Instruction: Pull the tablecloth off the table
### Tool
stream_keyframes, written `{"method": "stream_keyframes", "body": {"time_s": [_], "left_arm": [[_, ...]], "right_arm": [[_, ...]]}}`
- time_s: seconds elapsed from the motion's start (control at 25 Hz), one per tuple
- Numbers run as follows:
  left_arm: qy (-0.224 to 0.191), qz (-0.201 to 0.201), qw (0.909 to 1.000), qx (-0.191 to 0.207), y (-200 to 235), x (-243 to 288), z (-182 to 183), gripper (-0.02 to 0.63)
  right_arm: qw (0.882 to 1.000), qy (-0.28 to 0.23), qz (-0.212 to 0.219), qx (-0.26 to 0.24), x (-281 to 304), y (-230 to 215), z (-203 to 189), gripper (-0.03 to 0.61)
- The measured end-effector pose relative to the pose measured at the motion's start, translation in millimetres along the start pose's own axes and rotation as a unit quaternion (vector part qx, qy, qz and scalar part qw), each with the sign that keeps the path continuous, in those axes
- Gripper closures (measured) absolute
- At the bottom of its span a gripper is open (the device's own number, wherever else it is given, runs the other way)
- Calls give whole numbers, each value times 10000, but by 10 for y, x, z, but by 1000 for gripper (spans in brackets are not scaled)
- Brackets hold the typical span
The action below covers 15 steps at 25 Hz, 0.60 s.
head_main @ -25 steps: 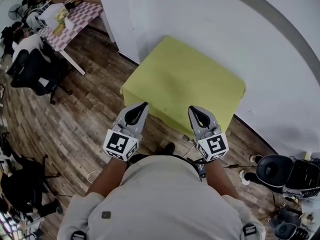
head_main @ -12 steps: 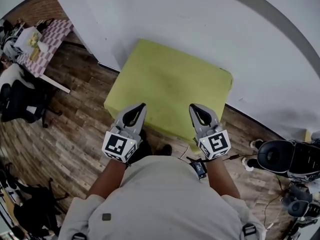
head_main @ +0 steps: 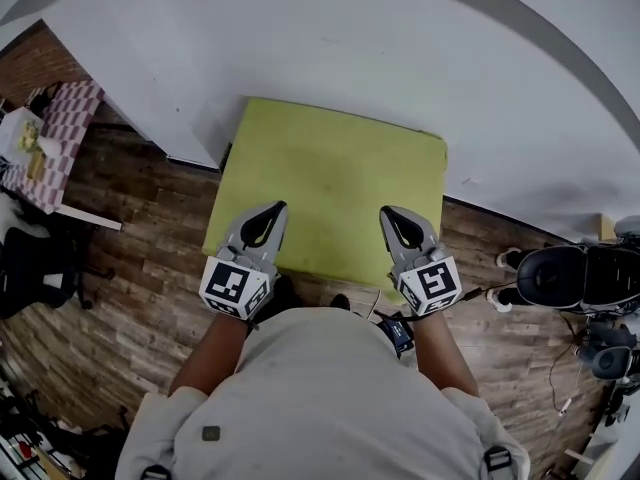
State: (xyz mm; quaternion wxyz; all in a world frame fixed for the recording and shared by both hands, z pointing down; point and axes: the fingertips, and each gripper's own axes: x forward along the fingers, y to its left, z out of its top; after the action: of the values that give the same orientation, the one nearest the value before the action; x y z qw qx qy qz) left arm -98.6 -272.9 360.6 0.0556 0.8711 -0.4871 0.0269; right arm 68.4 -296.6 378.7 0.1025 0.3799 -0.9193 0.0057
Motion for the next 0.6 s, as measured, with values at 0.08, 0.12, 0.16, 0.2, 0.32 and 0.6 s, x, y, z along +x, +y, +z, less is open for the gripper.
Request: {"method": "stream_keyframes", "body": {"time_s": [0.08,0.12,0.16,0.2,0.32,0.6], "left_arm": [[50,-145,9999,28,170,-7,-16,611],[78,-210,9997,40,256,-11,-25,611],[109,-272,9996,51,343,-18,-34,611],[141,-332,9993,62,431,-27,-44,611],[242,-503,9984,70,681,-43,-90,611],[549,-818,9951,-80,892,90,-351,610]], "right_arm": [[9998,43,-186,-16,115,22,22,568],[9996,75,-281,-45,168,37,33,568],[9992,116,-374,-72,217,56,40,568],[9988,157,-462,-81,265,78,43,568],[9972,247,-704,-20,377,144,34,568],[9920,611,-1086,192,416,118,-222,568]]}}
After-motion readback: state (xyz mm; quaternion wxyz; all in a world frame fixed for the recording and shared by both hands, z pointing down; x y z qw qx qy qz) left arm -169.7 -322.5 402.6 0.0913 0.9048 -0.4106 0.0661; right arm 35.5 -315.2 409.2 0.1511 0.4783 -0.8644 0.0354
